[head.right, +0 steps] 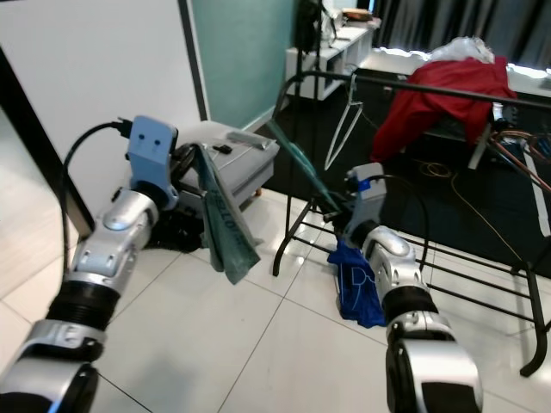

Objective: Hang hanger

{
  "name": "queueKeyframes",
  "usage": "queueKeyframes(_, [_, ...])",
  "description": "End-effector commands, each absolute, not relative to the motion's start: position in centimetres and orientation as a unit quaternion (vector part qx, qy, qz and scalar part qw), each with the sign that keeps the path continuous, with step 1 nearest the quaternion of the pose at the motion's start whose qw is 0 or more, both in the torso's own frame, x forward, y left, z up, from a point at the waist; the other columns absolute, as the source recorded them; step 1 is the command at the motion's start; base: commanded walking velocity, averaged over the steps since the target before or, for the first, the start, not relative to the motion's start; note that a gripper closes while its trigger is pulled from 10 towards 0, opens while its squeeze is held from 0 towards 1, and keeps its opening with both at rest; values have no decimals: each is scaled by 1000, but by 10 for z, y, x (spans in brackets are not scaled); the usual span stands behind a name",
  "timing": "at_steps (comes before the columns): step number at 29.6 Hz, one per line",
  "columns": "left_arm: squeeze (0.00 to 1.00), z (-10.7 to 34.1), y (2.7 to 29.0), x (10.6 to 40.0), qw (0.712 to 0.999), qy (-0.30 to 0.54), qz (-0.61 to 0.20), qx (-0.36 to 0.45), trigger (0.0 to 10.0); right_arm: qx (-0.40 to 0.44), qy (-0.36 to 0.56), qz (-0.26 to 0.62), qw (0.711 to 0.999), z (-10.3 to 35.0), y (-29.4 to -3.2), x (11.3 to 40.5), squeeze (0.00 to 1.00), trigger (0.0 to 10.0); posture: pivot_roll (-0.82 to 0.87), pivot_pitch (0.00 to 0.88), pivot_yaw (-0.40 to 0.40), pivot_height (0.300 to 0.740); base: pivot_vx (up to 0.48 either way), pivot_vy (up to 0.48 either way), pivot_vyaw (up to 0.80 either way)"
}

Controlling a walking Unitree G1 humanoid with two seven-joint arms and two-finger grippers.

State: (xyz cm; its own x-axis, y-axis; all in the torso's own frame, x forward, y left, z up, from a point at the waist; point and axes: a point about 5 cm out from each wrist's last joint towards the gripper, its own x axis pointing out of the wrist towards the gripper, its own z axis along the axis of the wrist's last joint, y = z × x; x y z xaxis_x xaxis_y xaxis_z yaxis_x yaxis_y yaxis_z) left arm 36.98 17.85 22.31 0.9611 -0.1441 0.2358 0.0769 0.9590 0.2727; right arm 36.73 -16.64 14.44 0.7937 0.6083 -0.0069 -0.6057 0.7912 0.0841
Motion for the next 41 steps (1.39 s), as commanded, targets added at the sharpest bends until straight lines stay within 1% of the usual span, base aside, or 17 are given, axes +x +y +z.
queueKeyframes(1, [0, 221, 179, 369, 981, -121, -51, 141, 10000, 43, 15, 330, 943, 148, -167, 367, 0, 10000, -46, 0, -21, 740, 0, -454, 0])
queueKeyframes(2, [0, 224, 187, 369, 981, -119, -32, 150, 10000, 44, 10, 360, 932, 152, -167, 362, 0, 10000, -51, 0, -20, 740, 0, 0, 0])
queueKeyframes(3, [0, 224, 187, 369, 981, -119, -32, 150, 10000, 44, 10, 360, 932, 152, -167, 362, 0, 10000, -51, 0, -20, 740, 0, 0, 0])
queueKeyframes(4, [0, 225, 197, 369, 982, -110, -11, 156, 10000, 42, 5, 399, 916, 161, -171, 353, 0, 10000, -59, 0, -20, 740, 0, 0, 0])
queueKeyframes(5, [0, 225, 197, 369, 982, -110, -11, 156, 10000, 42, 5, 399, 916, 161, -171, 353, 0, 10000, -59, 0, -20, 740, 0, 0, 0])
queueKeyframes(7, [0, 228, 208, 369, 981, -100, 7, 163, 10000, -2, 8, 472, 882, 178, -179, 333, 0, 10000, -64, 0, -24, 740, 0, 0, 0])
queueKeyframes(15, [0, 228, 208, 369, 981, -100, 7, 163, 10000, -2, 8, 472, 882, 178, -179, 333, 0, 10000, -64, 0, -24, 740, 0, 0, 0])
queueKeyframes(16, [0, 229, 211, 369, 981, -99, 10, 168, 10000, -21, 12, 493, 870, 183, -182, 327, 0, 10000, -64, 0, -24, 740, 0, 0, 0])
queueKeyframes(18, [0, 229, 211, 369, 981, -99, 10, 168, 10000, -21, 12, 493, 870, 183, -182, 327, 0, 10000, -64, 0, -24, 740, 0, 0, 0])
queueKeyframes(19, [0, 237, 208, 366, 975, -120, -12, 189, 10000, -40, 26, 534, 844, 194, -188, 310, 0, 10000, -78, 0, -26, 740, 0, 0, 0])
queueKeyframes(20, [0, 237, 208, 366, 975, -120, -12, 189, 10000, -40, 26, 534, 844, 194, -188, 310, 0, 10000, -78, 0, -26, 740, 0, 0, 0])
queueKeyframes(22, [0, 250, 206, 364, 953, -149, -39, 261, 10000, -63, 73, 587, 804, 194, -182, 282, 0, 10000, -84, 4, -23, 740, 0, 0, 0])
queueKeyframes(24, [0, 250, 206, 364, 953, -149, -39, 261, 10000, -63, 73, 587, 804, 194, -182, 282, 0, 10000, -84, 4, -23, 740, 0, 0, 0])
queueKeyframes(25, [0, 257, 211, 365, 944, -152, -34, 292, 10000, -60, 94, 604, 789, 189, -174, 270, 0, 10000, -84, 7, -17, 740, 0, 0, 0])
queueKeyframes(30, [0, 270, 220, 365, 943, -165, -11, 290, 10000, -54, 120, 611, 781, 180, -165, 261, 0, 10000, -87, 12, -10, 740, 0, 0, 0])
queueKeyframes(37, [0, 288, 214, 361, 937, -201, -13, 285, 10000, -44, 147, 604, 782, 178, -161, 255, 0, 10000, -87, 19, -6, 740, 0, 0, 0])
queueKeyframes(41, [0, 302, 210, 357, 921, -232, -21, 313, 10000, -19, 173, 582, 794, 177, -178, 252, 0, 10000, -87, 21, -5, 740, 0, 0, 0])
